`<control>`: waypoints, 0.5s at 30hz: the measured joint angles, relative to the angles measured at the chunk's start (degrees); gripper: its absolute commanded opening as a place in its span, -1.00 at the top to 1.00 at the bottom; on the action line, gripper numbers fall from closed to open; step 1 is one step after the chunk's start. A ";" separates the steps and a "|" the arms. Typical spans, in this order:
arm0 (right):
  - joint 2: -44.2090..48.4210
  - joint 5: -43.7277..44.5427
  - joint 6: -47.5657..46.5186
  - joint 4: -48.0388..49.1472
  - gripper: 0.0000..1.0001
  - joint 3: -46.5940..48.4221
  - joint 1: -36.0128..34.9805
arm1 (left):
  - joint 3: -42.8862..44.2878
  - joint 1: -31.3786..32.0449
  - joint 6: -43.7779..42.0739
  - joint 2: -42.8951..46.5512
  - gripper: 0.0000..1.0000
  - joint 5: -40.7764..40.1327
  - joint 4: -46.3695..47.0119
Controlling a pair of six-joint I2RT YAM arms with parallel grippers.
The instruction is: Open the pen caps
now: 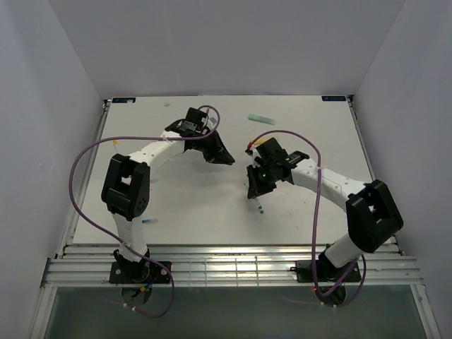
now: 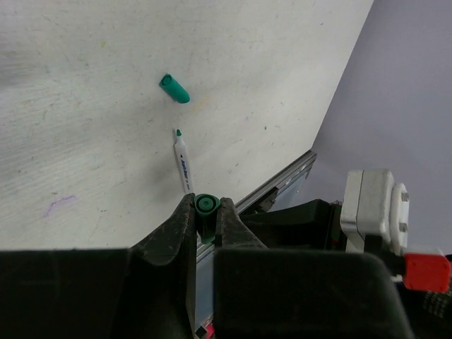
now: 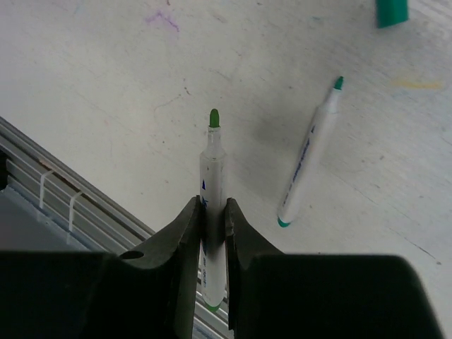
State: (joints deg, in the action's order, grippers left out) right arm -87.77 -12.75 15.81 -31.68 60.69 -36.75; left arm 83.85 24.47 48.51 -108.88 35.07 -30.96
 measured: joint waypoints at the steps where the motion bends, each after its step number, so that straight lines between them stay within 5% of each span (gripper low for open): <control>1: -0.63 -1.07 0.37 1.27 0.85 -0.37 -0.13 | -0.02 0.74 -0.35 -0.92 0.91 -0.13 0.04; 15: -7.17 1.36 3.98 9.53 0.85 -5.22 -0.44 | 0.00 3.19 -3.06 -10.88 0.54 -4.42 0.09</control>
State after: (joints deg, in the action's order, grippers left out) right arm -94.94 -11.40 19.79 -22.15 55.46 -37.19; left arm 83.85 27.66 45.45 -119.77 30.65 -30.87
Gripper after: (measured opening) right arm 0.200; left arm 0.219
